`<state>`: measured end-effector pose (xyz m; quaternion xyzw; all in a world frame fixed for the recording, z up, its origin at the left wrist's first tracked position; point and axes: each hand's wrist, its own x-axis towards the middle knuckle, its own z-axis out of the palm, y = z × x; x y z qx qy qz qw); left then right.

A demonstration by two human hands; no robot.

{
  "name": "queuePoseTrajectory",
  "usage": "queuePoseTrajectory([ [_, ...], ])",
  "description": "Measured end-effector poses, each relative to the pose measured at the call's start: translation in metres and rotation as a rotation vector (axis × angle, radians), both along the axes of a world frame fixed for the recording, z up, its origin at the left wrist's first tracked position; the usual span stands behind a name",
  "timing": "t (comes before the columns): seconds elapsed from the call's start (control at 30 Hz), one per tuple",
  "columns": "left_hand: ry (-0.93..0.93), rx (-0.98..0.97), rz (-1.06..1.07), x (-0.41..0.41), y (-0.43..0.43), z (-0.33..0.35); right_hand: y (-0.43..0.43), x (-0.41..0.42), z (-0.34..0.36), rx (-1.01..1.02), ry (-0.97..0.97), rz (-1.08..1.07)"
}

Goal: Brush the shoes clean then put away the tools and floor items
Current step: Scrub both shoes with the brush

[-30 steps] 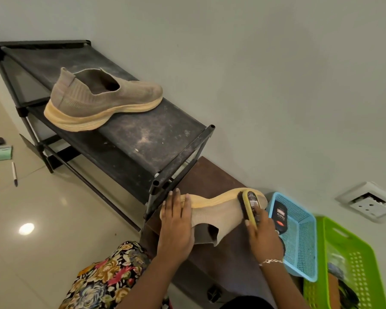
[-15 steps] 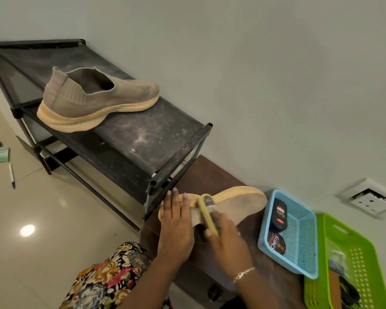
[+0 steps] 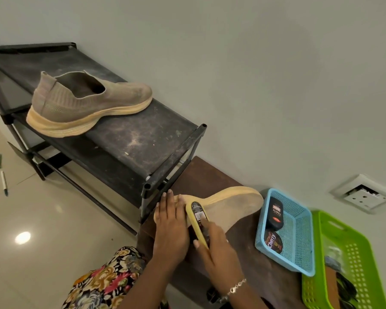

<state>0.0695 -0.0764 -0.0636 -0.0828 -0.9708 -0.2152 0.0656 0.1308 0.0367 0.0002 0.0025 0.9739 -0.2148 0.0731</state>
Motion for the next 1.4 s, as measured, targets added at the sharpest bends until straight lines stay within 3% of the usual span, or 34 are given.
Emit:
queuePoseTrajectory([
  [0.07, -0.029, 0.014, -0.024, 0.002, -0.004, 0.002, 0.014, -0.004, -0.001, 0.126, 0.052, 0.019],
  [0.17, -0.065, 0.036, -0.041, 0.003, -0.006, 0.004, 0.073, -0.033, -0.005, 0.284, 0.036, -0.165],
  [0.3, -0.041, 0.023, -0.048, 0.000, -0.005, 0.000, 0.095, -0.058, 0.001, 0.129, 0.103, -0.460],
  [0.47, -0.002, 0.120, -0.024, -0.001, -0.003, 0.006, 0.005, -0.006, -0.007, -0.010, 0.028, 0.002],
  [0.53, -0.026, 0.152, -0.030, 0.001, -0.004, 0.006, 0.010, -0.006, -0.009, 0.088, 0.071, 0.014],
  [0.67, -0.043, 0.126, -0.076, 0.004, -0.007, 0.010, 0.087, -0.047, -0.005, 0.266, 0.098, -0.297],
  [0.77, -0.081, 0.121, -0.047, 0.005, -0.005, 0.013, 0.100, -0.066, 0.008, 0.156, 0.126, -0.542],
  [0.83, -0.049, 0.105, -0.022, 0.001, -0.003, 0.012, 0.073, -0.058, 0.004, 0.120, 0.093, -0.441],
  [0.93, -0.062, 0.146, -0.047, -0.002, -0.002, 0.003, 0.004, -0.018, -0.006, 0.103, 0.041, -0.088],
  [1.0, -0.060, 0.197, -0.051, -0.003, -0.004, 0.003, -0.005, -0.008, -0.007, 0.139, 0.032, -0.024],
  [1.17, 0.019, 0.110, -0.049, -0.003, -0.005, -0.008, 0.090, -0.055, -0.003, 0.269, 0.061, -0.344],
  [1.3, 0.062, 0.091, -0.041, -0.004, -0.003, -0.012, 0.112, -0.069, 0.001, 0.058, 0.090, -0.635],
  [1.4, 0.064, 0.091, -0.027, -0.004, 0.002, -0.011, 0.081, -0.055, -0.005, 0.033, 0.113, -0.617],
])
